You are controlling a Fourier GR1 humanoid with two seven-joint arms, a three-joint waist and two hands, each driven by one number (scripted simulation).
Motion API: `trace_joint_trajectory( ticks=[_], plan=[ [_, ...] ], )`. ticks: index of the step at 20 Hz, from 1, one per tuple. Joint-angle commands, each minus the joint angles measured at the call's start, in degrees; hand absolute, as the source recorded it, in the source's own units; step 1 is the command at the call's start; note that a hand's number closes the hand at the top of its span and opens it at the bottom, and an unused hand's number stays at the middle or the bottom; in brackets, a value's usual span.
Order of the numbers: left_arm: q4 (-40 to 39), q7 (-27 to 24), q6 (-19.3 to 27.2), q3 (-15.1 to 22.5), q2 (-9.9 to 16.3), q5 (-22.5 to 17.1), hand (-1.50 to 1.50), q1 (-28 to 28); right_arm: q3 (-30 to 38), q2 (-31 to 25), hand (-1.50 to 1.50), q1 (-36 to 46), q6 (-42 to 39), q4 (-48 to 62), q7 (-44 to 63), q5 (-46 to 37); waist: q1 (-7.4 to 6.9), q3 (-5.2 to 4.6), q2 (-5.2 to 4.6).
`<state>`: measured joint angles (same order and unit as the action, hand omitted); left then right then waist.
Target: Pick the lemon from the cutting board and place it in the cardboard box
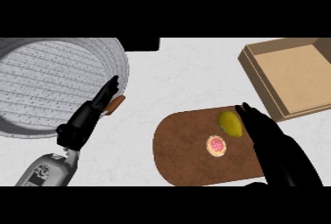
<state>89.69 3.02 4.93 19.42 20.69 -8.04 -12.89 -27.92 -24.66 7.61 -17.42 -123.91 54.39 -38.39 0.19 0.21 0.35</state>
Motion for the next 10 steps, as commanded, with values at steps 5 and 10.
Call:
trace_joint_trajectory(
  ticks=[5, 10],
  plan=[
    [-6.1, -3.8, -1.7, -0.9, -4.7, 4.4, 0.00, 0.1, 0.7, 6.3, -1.50, 3.1, -4.7, 5.4, 2.6, -2.5, -0.08, -0.24, -0.37],
    [-0.5, 3.6, -1.0, 0.1, -6.8, 6.1, 0.00, -0.1, 2.9, 8.5, -1.50, 3.5, -1.7, 16.1, -2.7, -5.0, -0.25, -0.21, -0.36]
  ],
)
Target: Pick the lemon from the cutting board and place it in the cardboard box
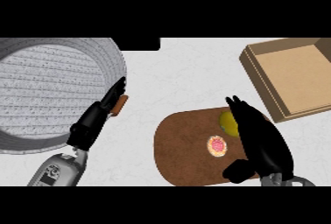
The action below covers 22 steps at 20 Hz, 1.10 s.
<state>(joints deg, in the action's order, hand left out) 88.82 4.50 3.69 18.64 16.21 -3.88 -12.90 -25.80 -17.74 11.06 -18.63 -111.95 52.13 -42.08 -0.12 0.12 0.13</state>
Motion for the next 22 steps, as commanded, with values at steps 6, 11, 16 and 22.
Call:
trace_joint_trajectory(
  ticks=[6, 11, 16, 22],
  plan=[
    [2.1, 2.0, -3.4, -3.0, -1.8, 3.7, 0.00, 2.3, 1.9, 4.5, -1.50, -1.0, 1.6, 8.2, -5.4, -5.4, 0.03, -0.12, -0.09],
    [-6.9, -2.8, -6.5, -7.4, -3.9, 3.3, 0.00, -2.0, 5.5, 4.5, -1.50, 1.5, 1.5, 11.9, -11.0, -6.5, 0.21, -0.13, -0.19],
    [-1.2, 1.2, -6.7, -7.5, -5.3, 5.7, 0.00, -0.1, 6.3, 6.7, -1.50, 1.1, 1.3, 16.2, -12.7, -8.9, 0.06, -0.12, -0.14],
    [-1.4, -0.5, -9.2, -9.3, -6.1, 6.9, 0.00, 1.6, 5.3, 8.1, -1.50, -3.7, 0.5, 14.0, -12.7, -11.3, 0.13, -0.12, -0.10]
  ],
)
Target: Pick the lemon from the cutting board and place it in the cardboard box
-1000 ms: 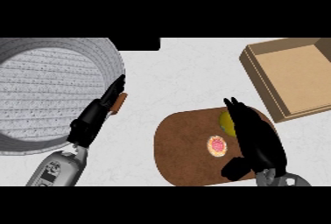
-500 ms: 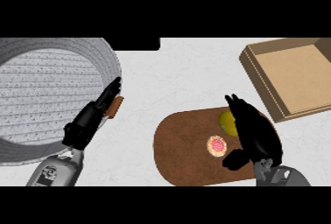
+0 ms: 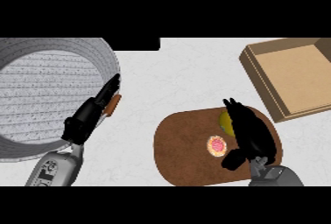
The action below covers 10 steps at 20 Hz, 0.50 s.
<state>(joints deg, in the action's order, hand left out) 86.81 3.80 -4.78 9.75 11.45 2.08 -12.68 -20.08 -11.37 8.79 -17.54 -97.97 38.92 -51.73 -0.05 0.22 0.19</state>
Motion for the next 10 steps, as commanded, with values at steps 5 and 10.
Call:
trace_joint_trajectory(
  ticks=[5, 10],
  plan=[
    [1.0, 1.0, -1.4, -1.7, -1.7, 2.0, 0.00, 0.4, -1.2, 5.6, -1.50, 2.1, 0.5, 8.1, 0.4, -4.6, -0.08, -0.22, -0.20],
    [1.4, 3.1, -3.4, -3.3, -2.9, 2.2, 0.00, -1.1, 3.0, 3.4, -1.50, 0.7, -3.9, 4.9, -2.0, -3.1, 0.09, -0.22, -0.16]
  ],
)
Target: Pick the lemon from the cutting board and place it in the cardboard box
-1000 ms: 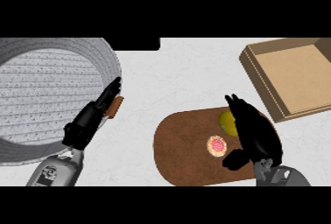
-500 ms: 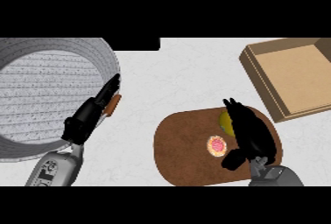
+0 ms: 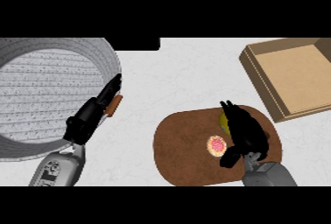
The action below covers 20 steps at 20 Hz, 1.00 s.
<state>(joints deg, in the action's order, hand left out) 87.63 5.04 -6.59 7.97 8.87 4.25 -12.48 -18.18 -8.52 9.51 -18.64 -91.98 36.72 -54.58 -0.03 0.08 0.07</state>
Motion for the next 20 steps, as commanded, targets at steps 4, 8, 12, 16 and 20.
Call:
trace_joint_trajectory(
  ticks=[4, 8, 12, 16, 20],
  plan=[
    [1.4, -0.2, 0.6, 1.0, -2.7, 2.1, 0.00, 3.2, 1.5, -3.4, -1.50, -4.3, 3.2, 3.0, -6.5, -2.3, 0.13, -0.08, -0.03],
    [4.7, 0.3, -0.7, 0.6, -2.4, 2.7, 0.00, 5.4, 3.7, 0.1, -1.50, 3.1, 0.4, 7.7, -3.1, -4.1, -0.14, -0.08, -0.03],
    [2.7, 2.0, -4.4, -3.0, 0.0, 0.1, 0.00, 0.6, 4.6, -1.6, 1.50, 0.7, 3.9, 12.2, -8.8, -4.0, -0.03, -0.07, -0.07],
    [-1.8, -4.2, -1.0, -0.8, -3.6, 3.7, 0.00, 2.7, -0.3, 1.0, 1.50, -2.7, 6.9, 10.2, -8.6, -7.9, 0.20, -0.09, -0.05],
    [1.5, -0.7, -1.3, -1.2, -3.5, 3.1, 0.00, 2.6, 3.7, -4.1, 1.50, 4.3, 5.9, 15.7, -17.4, -6.0, -0.20, -0.07, -0.10]
  ],
)
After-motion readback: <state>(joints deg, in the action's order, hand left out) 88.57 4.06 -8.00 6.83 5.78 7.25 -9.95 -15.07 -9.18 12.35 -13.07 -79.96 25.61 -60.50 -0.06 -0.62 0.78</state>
